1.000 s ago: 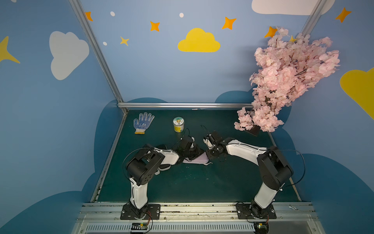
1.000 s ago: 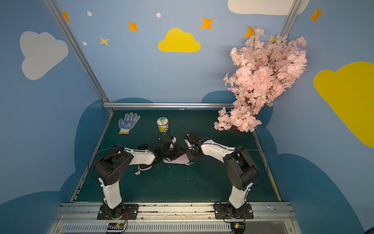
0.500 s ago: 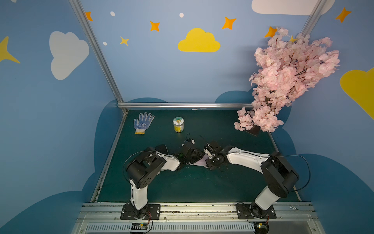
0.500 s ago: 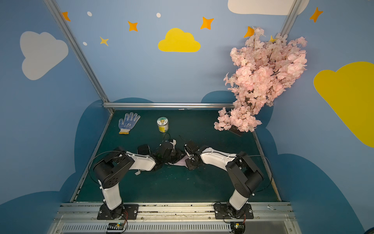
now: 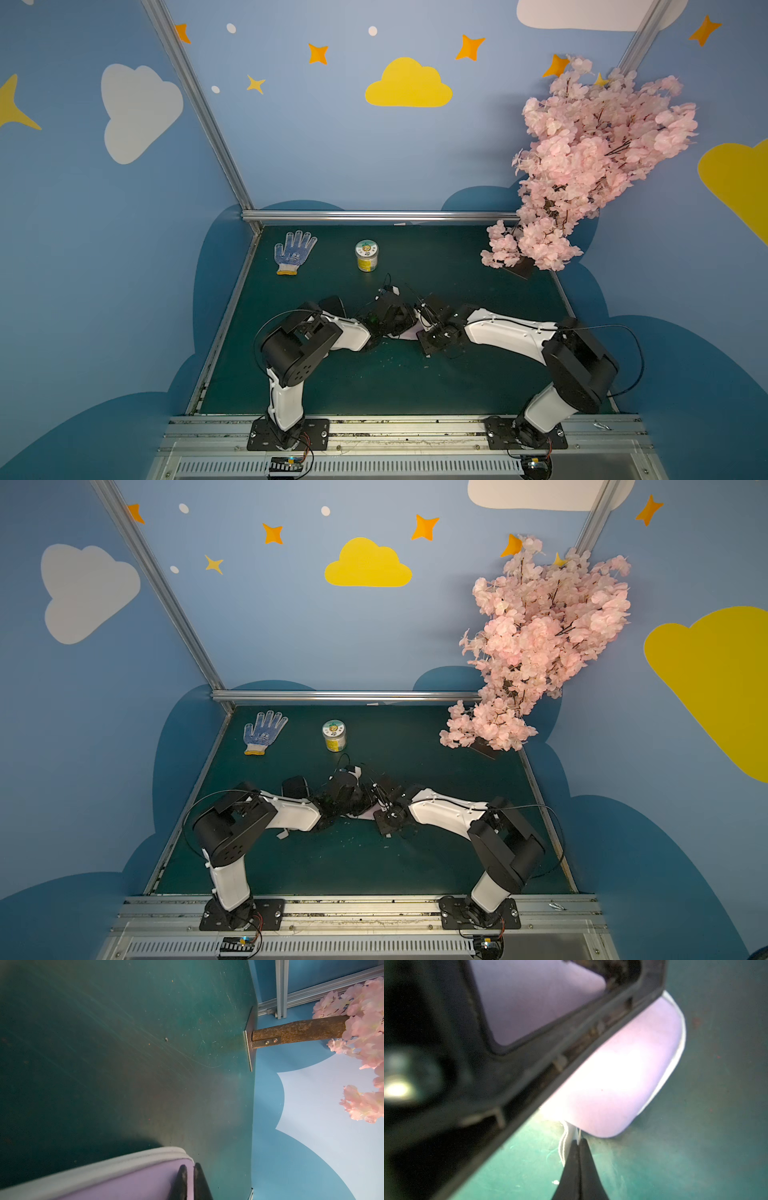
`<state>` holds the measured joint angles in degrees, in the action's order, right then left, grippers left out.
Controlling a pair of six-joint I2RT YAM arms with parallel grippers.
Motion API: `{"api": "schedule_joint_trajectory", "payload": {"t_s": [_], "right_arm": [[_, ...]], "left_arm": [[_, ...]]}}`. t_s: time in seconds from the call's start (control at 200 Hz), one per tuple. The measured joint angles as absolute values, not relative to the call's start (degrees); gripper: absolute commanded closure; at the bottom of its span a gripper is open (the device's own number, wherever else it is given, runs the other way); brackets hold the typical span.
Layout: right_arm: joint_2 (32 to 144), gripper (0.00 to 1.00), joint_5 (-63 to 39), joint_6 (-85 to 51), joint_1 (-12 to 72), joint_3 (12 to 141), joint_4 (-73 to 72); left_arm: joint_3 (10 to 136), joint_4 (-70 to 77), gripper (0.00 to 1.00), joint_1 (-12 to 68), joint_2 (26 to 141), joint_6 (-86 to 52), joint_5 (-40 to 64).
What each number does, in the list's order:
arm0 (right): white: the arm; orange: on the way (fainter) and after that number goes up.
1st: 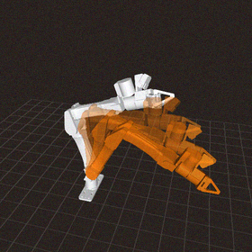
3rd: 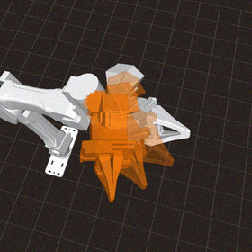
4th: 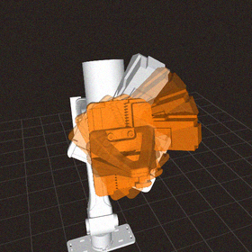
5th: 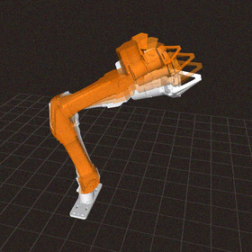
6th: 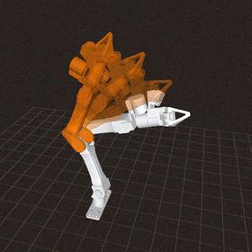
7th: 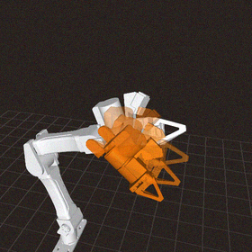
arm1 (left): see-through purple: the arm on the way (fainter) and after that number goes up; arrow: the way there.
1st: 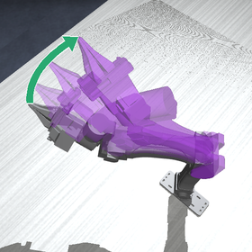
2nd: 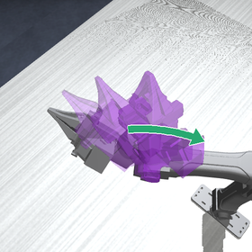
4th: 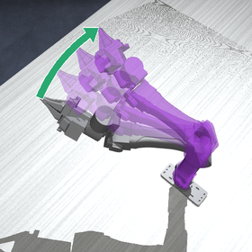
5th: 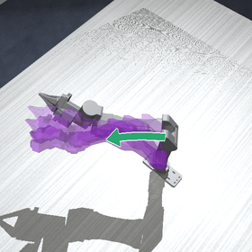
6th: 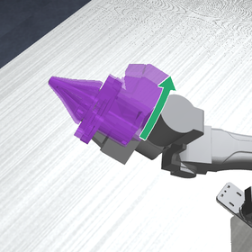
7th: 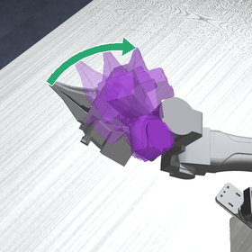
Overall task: Put umbrellas into zippered umbrella sleeves
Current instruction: Zip the zipper on the umbrella sleeve, then reset both arms
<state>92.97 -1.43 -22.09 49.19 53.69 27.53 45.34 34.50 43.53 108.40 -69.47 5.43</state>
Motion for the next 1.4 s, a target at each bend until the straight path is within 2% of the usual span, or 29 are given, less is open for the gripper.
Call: {"api": "schedule_joint_trajectory", "payload": {"t_s": [0.055, 0.135, 0.335, 0.476, 0.541, 0.661, 0.771, 0.841, 0.946, 1.046, 1.181, 1.276, 1.352, 1.402], "right_arm": [[92.64, 0.78, -1.58, -22.31, 48.64, 53.84, 28.10], [90.26, 0.67, -1.67, -21.37, 47.07, 53.93, 31.09], [80.34, 0.57, -0.69, -18.79, 38.98, 56.16, 37.21], [74.78, 0.46, 1.87, -17.08, 34.76, 57.30, 38.02], [70.87, 0.39, 3.46, -16.23, 33.01, 56.31, 36.49], [61.39, 0.34, 8.34, -12.23, 30.44, 48.58, 26.30], [56.21, 0.33, 12.80, -8.38, 26.63, 41.12, 17.50], [55.27, 0.33, 15.88, -6.83, 21.28, 37.85, 12.23], [56.53, 0.33, 19.92, -6.09, 13.67, 34.79, 6.59], [59.94, 0.33, 22.57, -6.04, 11.11, 33.61, 2.70], [66.76, 0.32, 23.73, -4.99, 10.22, 33.54, -2.63], [70.96, 0.32, 23.46, -3.75, 9.08, 33.47, -6.11], [73.87, 0.30, 22.90, -3.38, 8.01, 33.19, -9.69], [75.68, 0.27, 22.04, -3.16, 7.25, 32.80, -12.14]], "left_arm": [[45.30, 34.63, 0.82, 43.51, 107.92, -69.10, 5.63], [45.63, 33.93, 0.74, 43.09, 106.87, -67.75, 6.74], [51.64, 14.17, 0.57, 40.66, 99.94, -56.93, 10.92], [55.37, 0.99, 0.49, 39.55, 88.53, -46.74, 9.82], [54.74, -2.61, 0.46, 39.42, 80.64, -42.06, 7.09], [48.10, -3.49, 0.39, 39.38, 64.95, -31.88, -1.58], [38.74, -1.63, 0.36, 38.61, 53.76, -22.02, -12.64], [33.54, 1.02, 0.36, 35.35, 49.93, -16.25, -19.40], [27.86, 6.39, 0.37, 28.21, 48.80, -10.57, -29.32], [23.90, 10.20, 0.37, 22.20, 49.36, -8.01, -35.22], [19.68, 16.45, 0.36, 15.99, 51.42, -6.59, -37.47], [16.40, 23.66, 0.35, 11.40, 55.13, -7.11, -34.81], [15.25, 30.26, 0.28, 7.18, 62.35, -7.84, -30.41], [15.57, 32.84, 0.17, 5.56, 68.14, -6.76, -27.55]]}}
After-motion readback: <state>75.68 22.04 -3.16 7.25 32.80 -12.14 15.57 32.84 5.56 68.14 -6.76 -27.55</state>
